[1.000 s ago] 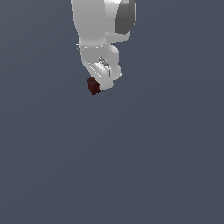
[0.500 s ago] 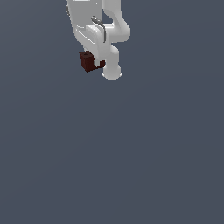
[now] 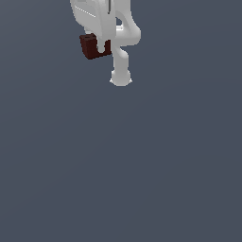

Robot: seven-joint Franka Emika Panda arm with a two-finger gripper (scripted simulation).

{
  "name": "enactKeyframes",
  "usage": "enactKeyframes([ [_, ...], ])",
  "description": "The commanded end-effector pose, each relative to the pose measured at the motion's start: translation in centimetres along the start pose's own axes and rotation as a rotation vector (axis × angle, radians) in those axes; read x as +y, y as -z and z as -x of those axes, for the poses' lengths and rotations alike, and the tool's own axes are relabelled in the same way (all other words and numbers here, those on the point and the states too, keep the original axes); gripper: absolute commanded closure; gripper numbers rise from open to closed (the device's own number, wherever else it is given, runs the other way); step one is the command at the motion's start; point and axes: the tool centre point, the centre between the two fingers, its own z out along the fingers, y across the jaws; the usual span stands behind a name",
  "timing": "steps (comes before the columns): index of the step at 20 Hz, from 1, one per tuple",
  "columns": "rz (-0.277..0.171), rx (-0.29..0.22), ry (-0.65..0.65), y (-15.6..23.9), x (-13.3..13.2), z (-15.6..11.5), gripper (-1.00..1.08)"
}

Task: Pick up the object and move it to a goal position.

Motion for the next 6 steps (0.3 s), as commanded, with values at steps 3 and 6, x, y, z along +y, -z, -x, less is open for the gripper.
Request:
enactKeyframes([
  [3,-0.001,0.0,0.0,1.11,0.05,-0.1,1.08],
  [6,-0.001,0.0,0.0,1.23,0.03,-0.13,1.08],
])
